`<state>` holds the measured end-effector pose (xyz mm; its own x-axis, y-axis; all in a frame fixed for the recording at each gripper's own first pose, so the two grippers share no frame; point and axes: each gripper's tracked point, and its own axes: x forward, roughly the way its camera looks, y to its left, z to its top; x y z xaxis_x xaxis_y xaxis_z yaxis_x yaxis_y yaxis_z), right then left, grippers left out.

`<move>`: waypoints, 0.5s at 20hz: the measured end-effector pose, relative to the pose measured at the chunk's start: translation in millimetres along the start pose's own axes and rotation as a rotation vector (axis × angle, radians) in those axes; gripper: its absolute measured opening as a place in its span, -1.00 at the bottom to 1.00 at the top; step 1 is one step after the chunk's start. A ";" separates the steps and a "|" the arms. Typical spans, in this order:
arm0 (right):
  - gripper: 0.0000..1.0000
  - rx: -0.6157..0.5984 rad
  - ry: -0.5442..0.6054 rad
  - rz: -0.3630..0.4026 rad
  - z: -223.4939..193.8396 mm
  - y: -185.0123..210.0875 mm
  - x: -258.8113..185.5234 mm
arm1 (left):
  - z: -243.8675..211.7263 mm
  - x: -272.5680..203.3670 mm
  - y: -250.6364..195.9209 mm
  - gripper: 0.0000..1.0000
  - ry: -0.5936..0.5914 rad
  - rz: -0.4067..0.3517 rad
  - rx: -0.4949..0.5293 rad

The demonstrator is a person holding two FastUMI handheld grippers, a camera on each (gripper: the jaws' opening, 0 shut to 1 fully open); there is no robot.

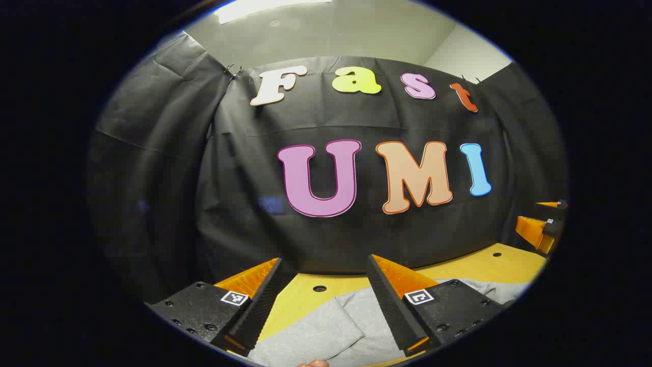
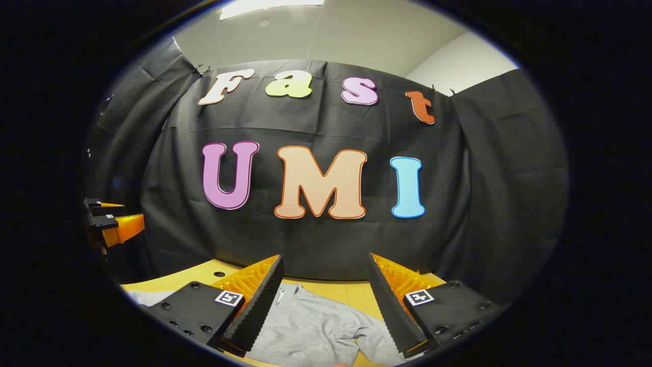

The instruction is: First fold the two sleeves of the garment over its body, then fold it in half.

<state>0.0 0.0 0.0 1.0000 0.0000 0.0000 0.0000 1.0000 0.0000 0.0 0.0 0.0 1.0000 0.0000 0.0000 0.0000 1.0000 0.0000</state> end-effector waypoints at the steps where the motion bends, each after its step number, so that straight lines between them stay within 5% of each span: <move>1: 0.99 0.002 0.000 0.000 -0.1 -0.2 1.1 | -1.6 -0.5 -0.5 0.92 0.000 0.001 -0.001; 10: 0.98 0.008 0.007 0.017 -2.9 -0.8 4.2 | -4.0 -1.1 0.3 0.92 0.008 0.007 -0.001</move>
<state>4.2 -0.8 -2.9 0.9998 0.0167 -0.0073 -0.0166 0.9998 0.0081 -1.1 0.3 -4.0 0.9999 0.0072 -0.0080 -0.0072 1.0000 -0.0009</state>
